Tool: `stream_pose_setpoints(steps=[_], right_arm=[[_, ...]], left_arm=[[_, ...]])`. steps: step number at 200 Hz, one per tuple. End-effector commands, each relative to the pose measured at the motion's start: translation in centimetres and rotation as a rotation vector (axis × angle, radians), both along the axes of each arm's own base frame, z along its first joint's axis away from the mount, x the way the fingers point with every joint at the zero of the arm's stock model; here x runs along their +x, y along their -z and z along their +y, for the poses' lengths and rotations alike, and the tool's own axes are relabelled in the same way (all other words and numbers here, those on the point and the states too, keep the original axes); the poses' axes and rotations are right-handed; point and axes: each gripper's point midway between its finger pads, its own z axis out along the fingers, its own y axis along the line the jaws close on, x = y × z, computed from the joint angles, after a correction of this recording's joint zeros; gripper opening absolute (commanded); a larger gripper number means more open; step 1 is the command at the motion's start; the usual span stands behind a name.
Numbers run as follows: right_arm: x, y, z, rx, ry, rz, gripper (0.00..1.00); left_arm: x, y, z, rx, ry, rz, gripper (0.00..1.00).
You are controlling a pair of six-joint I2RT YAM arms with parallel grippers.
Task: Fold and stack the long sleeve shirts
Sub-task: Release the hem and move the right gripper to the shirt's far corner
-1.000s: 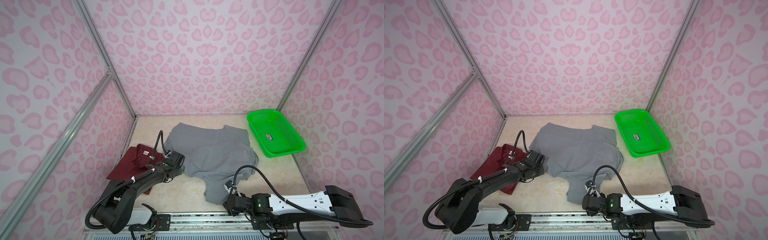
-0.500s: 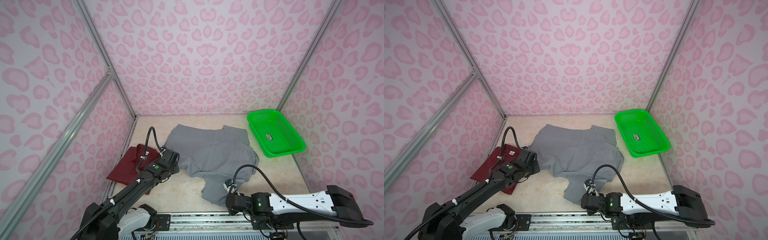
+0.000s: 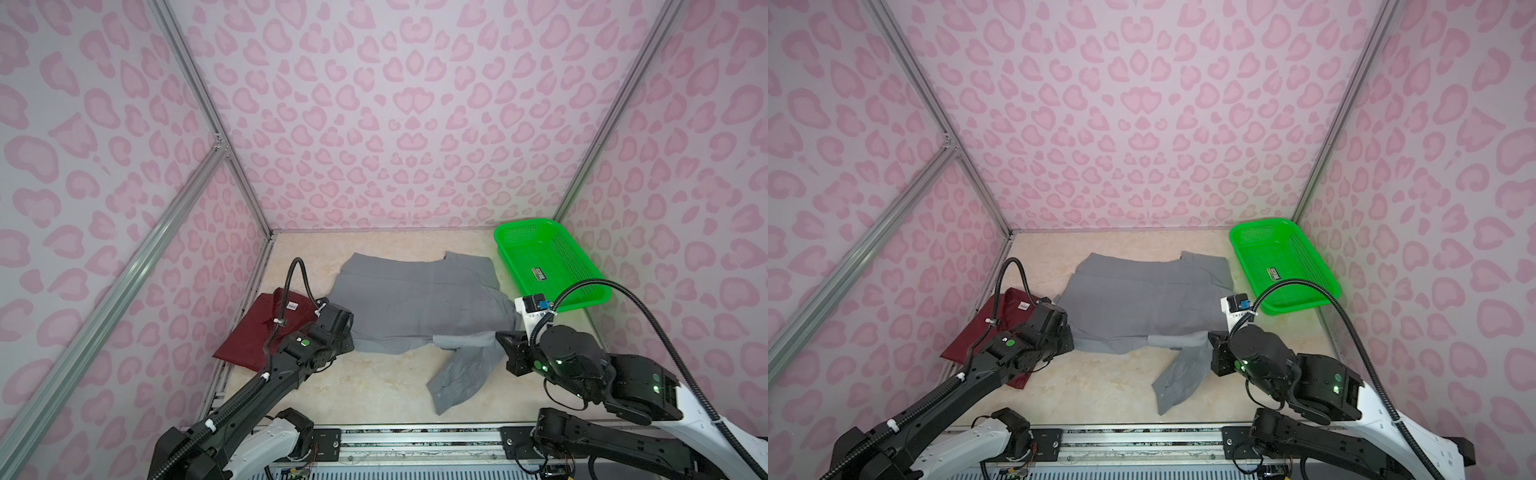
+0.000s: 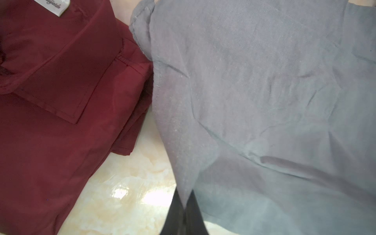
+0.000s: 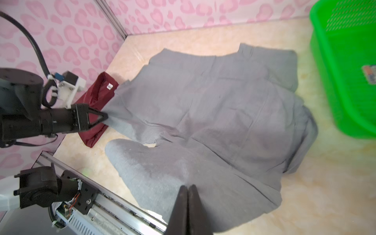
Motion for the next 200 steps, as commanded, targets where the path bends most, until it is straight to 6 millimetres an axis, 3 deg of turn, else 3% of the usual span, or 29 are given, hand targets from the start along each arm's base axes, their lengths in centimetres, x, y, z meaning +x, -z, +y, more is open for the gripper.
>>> stream_pose_setpoints(steps=[1,28,42,45,59,72,100,110,124,160,191,200], right_arm=[[-0.1,-2.2,-3.0,-0.159,-0.012,-0.054,0.00],[0.1,-6.2,-3.9,-0.174,-0.010,-0.113,0.00],[0.2,-6.9,-3.5,-0.168,-0.019,-0.122,0.00],[0.1,-7.9,-3.4,-0.141,-0.023,-0.134,0.00],[0.0,-7.7,-2.1,-0.108,-0.058,-0.113,0.00],[-0.1,-4.7,-0.9,-0.129,-0.091,-0.042,0.00],[-0.1,0.9,-0.6,-0.097,-0.045,0.040,0.00],[0.3,3.3,-1.1,-0.100,0.002,0.056,0.19],[1.4,5.8,-1.8,-0.114,0.061,0.072,0.35],[6.8,10.8,-1.9,-0.011,0.101,0.223,0.54],[12.9,11.4,-3.8,0.075,0.219,0.238,0.60],[14.8,11.3,-3.7,0.074,0.240,0.231,0.67]], left_arm=[[-0.9,0.5,0.1,-0.007,0.012,0.021,0.04],[-1.8,1.1,0.3,-0.027,0.007,0.027,0.04],[-2.0,1.1,0.3,-0.035,0.004,0.026,0.04],[-2.0,1.0,0.4,-0.036,0.004,0.025,0.04],[-2.0,0.8,0.4,-0.036,0.001,0.023,0.04],[-2.0,0.7,0.5,-0.037,-0.001,0.017,0.04],[-2.1,0.7,0.6,-0.041,-0.004,0.013,0.04],[-2.2,0.7,0.5,-0.043,-0.003,0.011,0.04],[-2.2,0.8,0.5,-0.046,-0.001,0.013,0.04],[-2.3,0.8,0.4,-0.058,-0.001,0.017,0.04],[-2.9,1.2,0.4,-0.081,-0.009,0.016,0.04],[-3.0,1.5,0.3,-0.087,-0.009,0.024,0.04]])
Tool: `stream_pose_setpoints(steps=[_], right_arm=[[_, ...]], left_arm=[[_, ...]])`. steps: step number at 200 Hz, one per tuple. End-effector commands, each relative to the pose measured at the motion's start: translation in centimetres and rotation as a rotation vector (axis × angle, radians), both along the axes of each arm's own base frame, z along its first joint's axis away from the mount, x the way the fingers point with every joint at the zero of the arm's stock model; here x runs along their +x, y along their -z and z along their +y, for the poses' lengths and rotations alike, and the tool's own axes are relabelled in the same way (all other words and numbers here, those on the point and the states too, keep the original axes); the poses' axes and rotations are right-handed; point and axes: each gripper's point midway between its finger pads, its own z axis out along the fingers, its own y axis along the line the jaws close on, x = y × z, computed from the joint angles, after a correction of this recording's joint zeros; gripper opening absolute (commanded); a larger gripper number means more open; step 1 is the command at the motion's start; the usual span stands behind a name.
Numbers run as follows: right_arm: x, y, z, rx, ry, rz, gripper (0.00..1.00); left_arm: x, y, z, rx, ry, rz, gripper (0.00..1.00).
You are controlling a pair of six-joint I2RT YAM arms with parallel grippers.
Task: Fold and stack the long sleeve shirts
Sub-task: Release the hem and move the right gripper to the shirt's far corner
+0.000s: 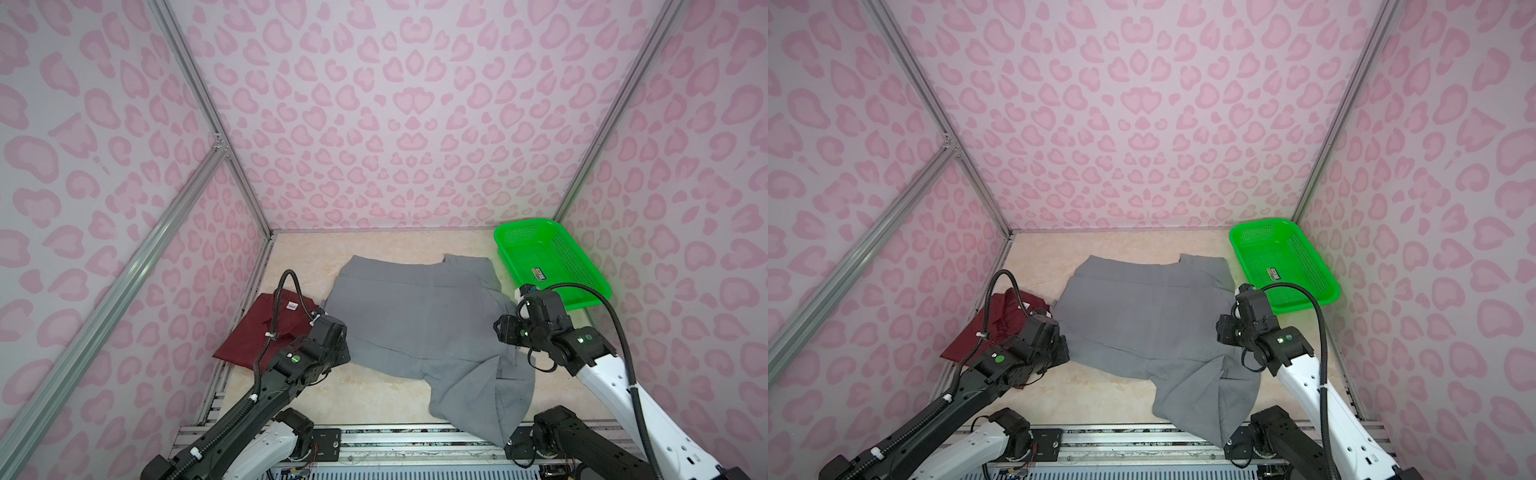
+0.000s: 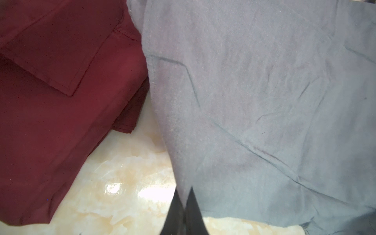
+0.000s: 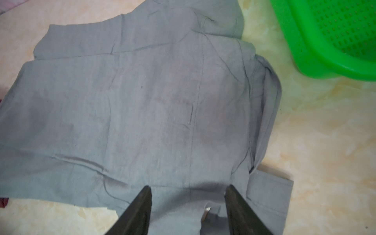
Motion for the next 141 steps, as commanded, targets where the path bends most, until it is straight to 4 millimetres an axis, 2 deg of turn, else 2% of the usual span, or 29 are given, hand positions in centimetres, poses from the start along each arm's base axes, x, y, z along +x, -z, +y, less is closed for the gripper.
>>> stream_pose_setpoints(steps=[1,21,41,70,78,103,108,110,122,141], right_arm=[[5.6,-2.5,2.2,0.107,-0.046,-0.130,0.67],[10.3,-1.7,1.6,0.076,0.039,-0.138,0.73],[14.8,0.8,1.0,0.045,0.090,-0.074,0.74],[19.6,3.2,0.6,-0.031,0.104,-0.004,0.75],[20.8,3.4,0.5,-0.048,0.111,-0.004,0.75],[23.7,4.8,-0.9,-0.104,0.136,0.020,0.76],[23.8,5.6,-1.3,-0.120,0.146,0.039,0.76],[24.5,5.0,-1.4,-0.119,0.150,0.024,0.76],[25.6,5.8,-2.3,-0.148,0.170,0.040,0.78],[26.8,6.6,-2.7,-0.178,0.169,0.063,0.81]], left_arm=[[-0.4,0.6,-0.1,-0.022,-0.012,0.019,0.04],[-0.7,1.5,-0.2,-0.019,-0.013,0.045,0.04],[-1.0,1.7,-0.2,-0.024,-0.015,0.054,0.04],[-1.8,2.5,-0.3,-0.053,-0.025,0.078,0.05],[-2.1,2.6,-0.3,-0.061,-0.032,0.087,0.11],[-2.4,1.3,-0.5,-0.100,-0.038,0.068,0.43],[-2.4,0.8,-0.4,-0.104,-0.041,0.060,0.47],[-2.4,0.5,-0.4,-0.106,-0.042,0.054,0.48],[-2.1,-1.0,-0.4,-0.108,-0.042,0.028,0.56],[-1.5,-3.4,-0.2,-0.086,-0.035,0.002,0.62]])
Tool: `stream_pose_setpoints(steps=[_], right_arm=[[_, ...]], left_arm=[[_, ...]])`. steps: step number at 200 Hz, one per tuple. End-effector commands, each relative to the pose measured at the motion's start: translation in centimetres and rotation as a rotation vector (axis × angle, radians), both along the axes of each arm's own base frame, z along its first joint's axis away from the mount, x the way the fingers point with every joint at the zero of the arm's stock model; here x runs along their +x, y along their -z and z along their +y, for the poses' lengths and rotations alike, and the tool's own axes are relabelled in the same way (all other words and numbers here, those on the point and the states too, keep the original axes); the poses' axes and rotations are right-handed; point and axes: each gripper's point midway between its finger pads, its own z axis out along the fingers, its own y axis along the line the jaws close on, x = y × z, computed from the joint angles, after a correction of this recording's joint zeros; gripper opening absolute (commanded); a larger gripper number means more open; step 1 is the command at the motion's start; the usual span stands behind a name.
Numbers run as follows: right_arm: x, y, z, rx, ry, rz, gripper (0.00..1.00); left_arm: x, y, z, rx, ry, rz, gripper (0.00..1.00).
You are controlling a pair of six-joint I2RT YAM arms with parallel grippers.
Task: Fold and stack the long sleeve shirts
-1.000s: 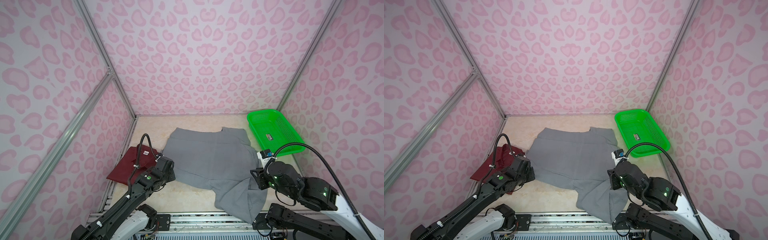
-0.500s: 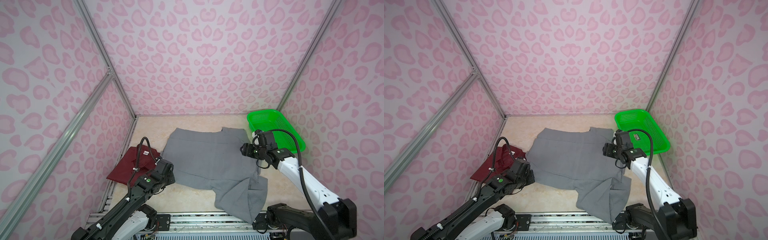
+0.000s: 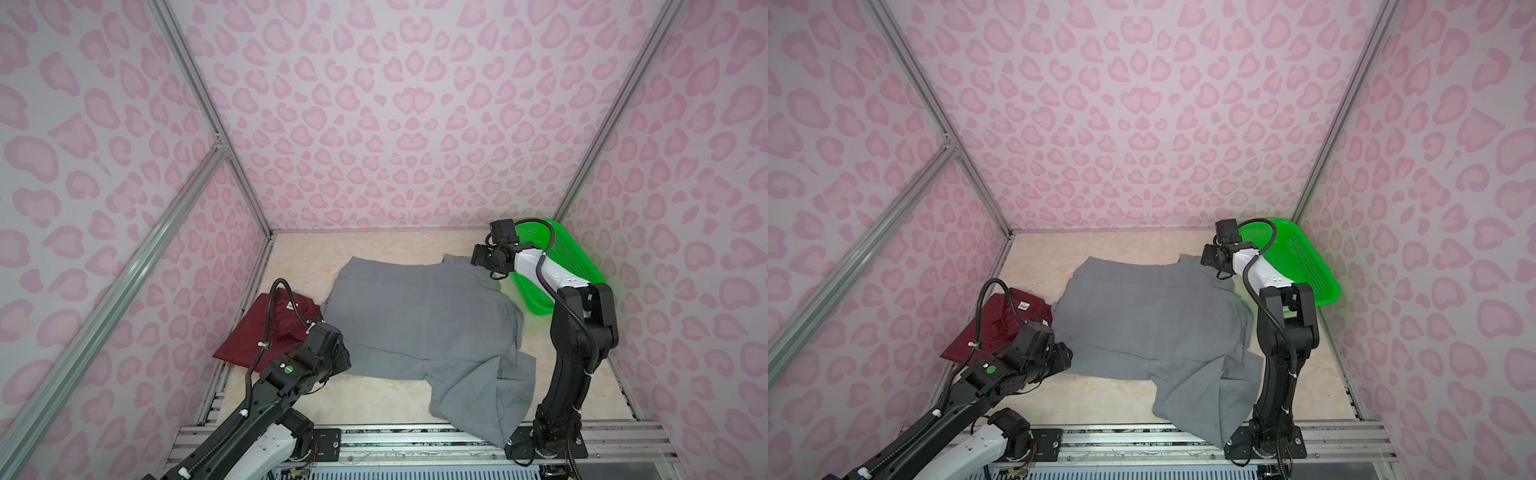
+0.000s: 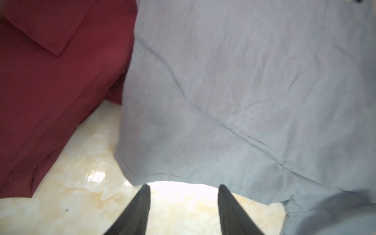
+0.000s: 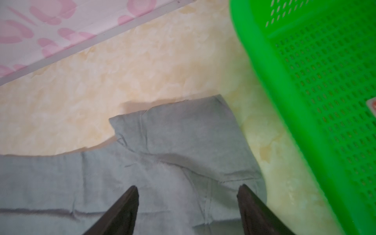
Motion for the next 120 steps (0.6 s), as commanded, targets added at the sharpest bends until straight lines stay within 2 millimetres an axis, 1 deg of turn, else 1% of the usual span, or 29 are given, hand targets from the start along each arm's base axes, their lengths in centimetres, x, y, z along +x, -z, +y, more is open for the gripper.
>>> stream_pose_setpoints(steps=[1,18,37,54,69,78,81,92,104,113,119,120], right_arm=[[0.6,1.5,-1.2,-0.080,0.007,0.058,0.81],[1.7,2.2,-1.7,-0.096,0.020,0.064,0.82],[2.6,4.3,-1.6,-0.075,0.017,0.100,0.82],[3.0,6.0,-1.3,-0.066,0.008,0.140,0.82],[3.3,6.9,-1.4,-0.074,0.011,0.144,0.82],[3.5,6.7,-1.5,-0.078,0.013,0.137,0.82],[3.4,7.8,-1.5,-0.081,0.012,0.158,0.82],[3.7,8.4,-1.4,-0.082,0.008,0.167,0.81],[4.0,9.2,-1.2,-0.074,-0.005,0.182,0.76],[4.1,9.8,-0.9,-0.065,-0.013,0.193,0.70],[4.2,10.1,-0.7,-0.056,-0.017,0.198,0.64],[4.2,10.3,-0.6,-0.050,-0.022,0.201,0.62]], left_arm=[[0.3,-2.2,0.5,0.031,-0.008,-0.013,0.62],[0.8,-3.6,0.4,0.048,0.001,-0.024,0.63],[2.0,-4.6,0.1,0.069,0.008,-0.047,0.64],[2.8,-4.5,-0.2,0.097,0.019,-0.029,0.64],[3.3,-4.3,-0.8,0.095,0.030,-0.019,0.64],[3.5,-4.1,-0.9,0.095,0.032,-0.015,0.64],[3.6,-4.1,-1.0,0.096,0.032,-0.014,0.64],[3.8,-3.9,-1.0,0.101,0.033,-0.011,0.64],[3.9,-3.7,-1.1,0.104,0.033,-0.008,0.64],[3.9,-3.5,-1.1,0.107,0.033,-0.004,0.63],[4.0,-3.4,-1.1,0.105,0.033,-0.004,0.63],[4.0,-3.4,-1.2,0.105,0.034,-0.003,0.63]])
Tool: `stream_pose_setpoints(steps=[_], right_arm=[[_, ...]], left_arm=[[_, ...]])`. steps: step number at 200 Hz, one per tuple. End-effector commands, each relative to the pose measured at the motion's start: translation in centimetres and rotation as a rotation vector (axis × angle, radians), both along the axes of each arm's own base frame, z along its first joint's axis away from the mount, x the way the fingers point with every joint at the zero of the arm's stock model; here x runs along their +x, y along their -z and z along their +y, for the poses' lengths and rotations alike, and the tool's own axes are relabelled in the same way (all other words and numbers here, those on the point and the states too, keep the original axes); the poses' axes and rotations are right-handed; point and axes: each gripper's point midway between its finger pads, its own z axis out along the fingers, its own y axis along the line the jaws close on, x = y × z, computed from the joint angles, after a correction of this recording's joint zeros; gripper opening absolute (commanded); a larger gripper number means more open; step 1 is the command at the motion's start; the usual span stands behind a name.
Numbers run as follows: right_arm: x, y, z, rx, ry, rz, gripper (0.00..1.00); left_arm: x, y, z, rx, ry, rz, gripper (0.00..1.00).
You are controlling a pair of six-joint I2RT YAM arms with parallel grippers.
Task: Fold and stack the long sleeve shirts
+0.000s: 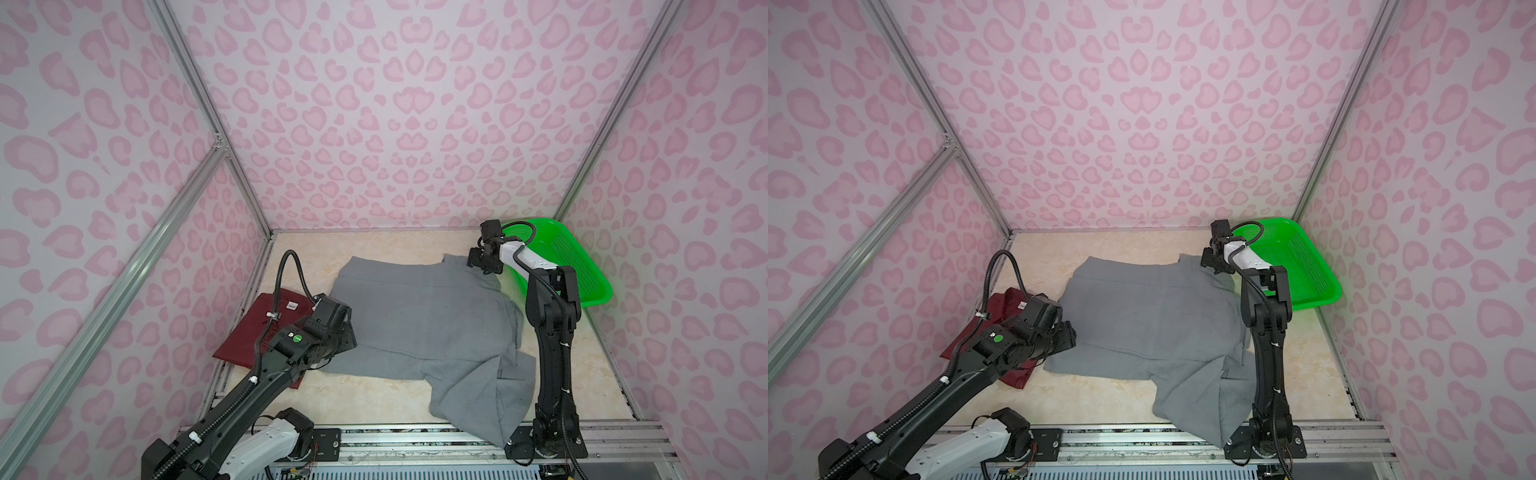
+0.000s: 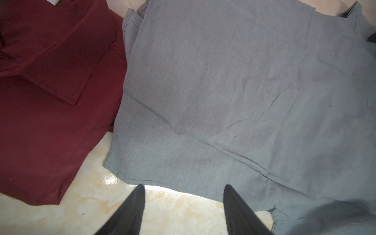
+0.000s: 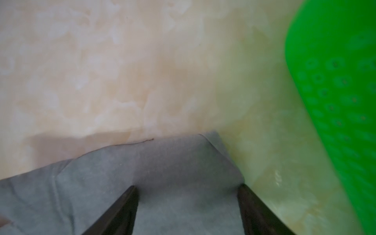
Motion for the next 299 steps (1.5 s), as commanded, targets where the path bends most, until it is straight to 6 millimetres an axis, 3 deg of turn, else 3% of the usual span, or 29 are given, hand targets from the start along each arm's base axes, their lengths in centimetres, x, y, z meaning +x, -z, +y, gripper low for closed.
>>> stream_pose_setpoints(steps=[1,26,38,49,70,82,96,119,168,191,207,222,228,237,257,280,288,299], right_arm=[[-0.3,2.0,0.8,0.038,-0.023,0.055,0.61],[-0.1,2.3,2.1,0.100,-0.055,0.050,0.27],[0.2,1.1,2.8,0.115,-0.075,0.015,0.13],[0.5,-1.5,3.6,0.115,-0.104,-0.046,0.01],[-0.3,-7.9,6.4,0.130,-0.179,-0.188,0.00],[-2.2,-11.4,8.5,0.139,-0.221,-0.268,0.00],[-5.5,-13.7,11.2,0.156,-0.268,-0.331,0.00],[-12.9,-13.4,14.4,0.142,-0.332,-0.363,0.00],[-29.5,-5.8,19.9,0.159,-0.558,-0.230,0.00],[-34.6,-2.8,20.4,0.224,-0.569,-0.144,0.00],[-36.8,-1.6,20.8,0.295,-0.557,-0.086,0.00],[-38.0,-1.4,21.3,0.329,-0.549,-0.052,0.18],[-38.6,-1.5,21.8,0.333,-0.557,-0.038,0.34],[-38.9,-2.1,22.5,0.346,-0.569,-0.010,0.48],[-37.9,-6.7,22.5,0.311,-0.576,-0.083,0.61],[-35.1,-12.6,20.5,0.323,-0.482,-0.248,0.75],[-34.0,-13.3,19.4,0.327,-0.446,-0.281,0.81],[-32.6,-12.9,17.8,0.349,-0.395,-0.268,0.85]], left_arm=[[0.8,-0.4,-0.3,-0.002,0.001,-0.030,0.63],[0.8,0.0,-0.3,-0.004,0.000,-0.022,0.63],[0.8,0.0,-0.4,-0.005,0.001,-0.022,0.63],[0.8,0.2,-0.4,-0.007,0.000,-0.019,0.63],[0.9,0.7,-0.8,-0.018,0.005,-0.009,0.62],[1.0,0.8,-0.9,-0.021,0.004,-0.008,0.62],[1.1,0.8,-0.9,-0.026,0.003,-0.013,0.62],[1.0,0.9,-0.9,-0.027,0.000,-0.011,0.62],[0.5,1.2,-0.5,-0.029,0.001,-0.025,0.62],[0.4,1.5,-0.6,-0.043,0.001,-0.026,0.62],[0.3,1.7,-0.6,-0.046,0.001,-0.025,0.62],[0.3,1.7,-0.6,-0.050,-0.001,-0.026,0.62],[0.3,1.8,-0.7,-0.052,-0.001,-0.028,0.62],[0.2,1.8,-0.7,-0.057,-0.001,-0.029,0.62],[0.0,1.7,-0.6,-0.058,-0.003,-0.034,0.62],[-0.2,1.8,-0.2,-0.051,-0.007,-0.037,0.62],[-0.3,1.9,-0.2,-0.048,-0.006,-0.035,0.62],[-0.3,1.9,-0.2,-0.050,-0.007,-0.032,0.62]])
